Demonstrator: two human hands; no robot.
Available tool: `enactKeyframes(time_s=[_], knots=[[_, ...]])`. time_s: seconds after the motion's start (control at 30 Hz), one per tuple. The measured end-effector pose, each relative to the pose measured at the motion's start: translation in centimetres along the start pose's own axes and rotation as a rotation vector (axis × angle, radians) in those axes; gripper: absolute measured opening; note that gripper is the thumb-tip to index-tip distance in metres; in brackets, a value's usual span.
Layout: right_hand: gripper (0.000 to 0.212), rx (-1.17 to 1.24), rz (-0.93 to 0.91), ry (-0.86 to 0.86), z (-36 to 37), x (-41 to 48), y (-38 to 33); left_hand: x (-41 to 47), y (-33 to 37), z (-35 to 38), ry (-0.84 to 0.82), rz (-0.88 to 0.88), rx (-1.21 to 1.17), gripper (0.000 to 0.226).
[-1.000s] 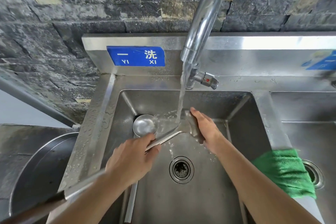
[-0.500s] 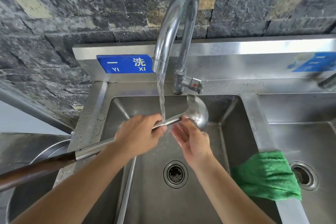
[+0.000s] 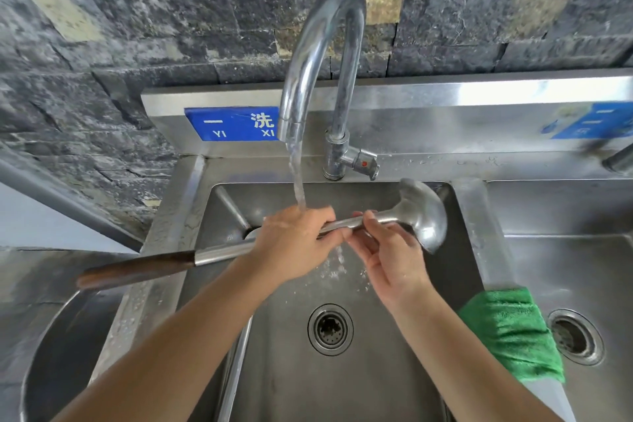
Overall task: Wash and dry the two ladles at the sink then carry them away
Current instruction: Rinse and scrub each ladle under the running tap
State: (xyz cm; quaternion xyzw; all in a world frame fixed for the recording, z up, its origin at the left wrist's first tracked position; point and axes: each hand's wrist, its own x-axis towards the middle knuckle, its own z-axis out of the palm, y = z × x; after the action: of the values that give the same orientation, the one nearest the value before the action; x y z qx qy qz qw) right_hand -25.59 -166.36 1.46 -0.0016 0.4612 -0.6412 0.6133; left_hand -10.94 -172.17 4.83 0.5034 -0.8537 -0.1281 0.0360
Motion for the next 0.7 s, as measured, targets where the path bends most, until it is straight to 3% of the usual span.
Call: enactKeyframes(time_s=[0.17,0.4,0.5,0.53,0.7], knots=[[0.007,0.056,-0.052,0.111,-2.4,0.3,-3.6,0.8,-0.5,-0.5,-0.061,-0.043,0.084,0.055],[0.007,0.048,-0.173,0.196,-7.6,-0.1,-8.8,0.0,-2.9,0.2,0.027,0.066,0.150,0.063],[0.046,0.020,-0.235,0.210,-10.3,0.2,-10.8,-0.5,-4.2,0.2,-0.006,0.050,0.151,0.064],[0.049,-0.008,-0.252,0.221,-11.2,0.3,-11.4,-0.6,-4.4,0.2,-0.019,0.043,0.130,0.059],[0.016,-0.042,-0.306,0.277,-16.2,1.5,-14.3,0.0,-6.0,1.5,-0.043,-0.017,0.129,0.054]])
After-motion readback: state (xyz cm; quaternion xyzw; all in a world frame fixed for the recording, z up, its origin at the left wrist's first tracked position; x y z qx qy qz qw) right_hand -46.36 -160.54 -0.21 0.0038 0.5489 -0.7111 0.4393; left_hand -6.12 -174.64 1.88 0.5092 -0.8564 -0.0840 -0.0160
